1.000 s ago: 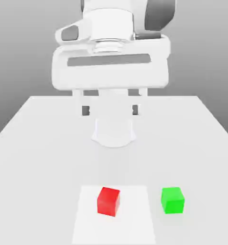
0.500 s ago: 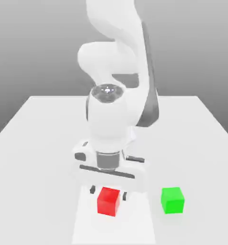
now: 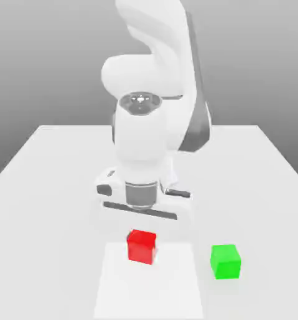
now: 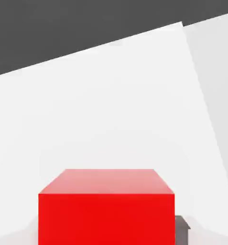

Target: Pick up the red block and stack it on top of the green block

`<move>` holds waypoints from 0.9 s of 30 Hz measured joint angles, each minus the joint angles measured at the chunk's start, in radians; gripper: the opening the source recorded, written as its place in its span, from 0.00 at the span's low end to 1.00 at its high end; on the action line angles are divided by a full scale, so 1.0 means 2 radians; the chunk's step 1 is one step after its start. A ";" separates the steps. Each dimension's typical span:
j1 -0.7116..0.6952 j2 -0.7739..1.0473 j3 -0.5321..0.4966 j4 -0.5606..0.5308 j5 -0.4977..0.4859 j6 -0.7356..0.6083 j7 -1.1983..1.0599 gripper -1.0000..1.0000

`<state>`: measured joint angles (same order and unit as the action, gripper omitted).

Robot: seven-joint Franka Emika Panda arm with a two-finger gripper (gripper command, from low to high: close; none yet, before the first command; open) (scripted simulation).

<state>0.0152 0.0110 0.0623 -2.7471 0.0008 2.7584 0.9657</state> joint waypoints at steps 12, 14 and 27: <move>0.123 0.022 0.046 0.022 -0.012 0.000 -0.140 0.00; 0.127 0.058 0.038 0.024 -0.028 0.033 -0.129 0.00; 0.130 -0.013 0.042 0.021 0.001 -0.034 -0.150 1.00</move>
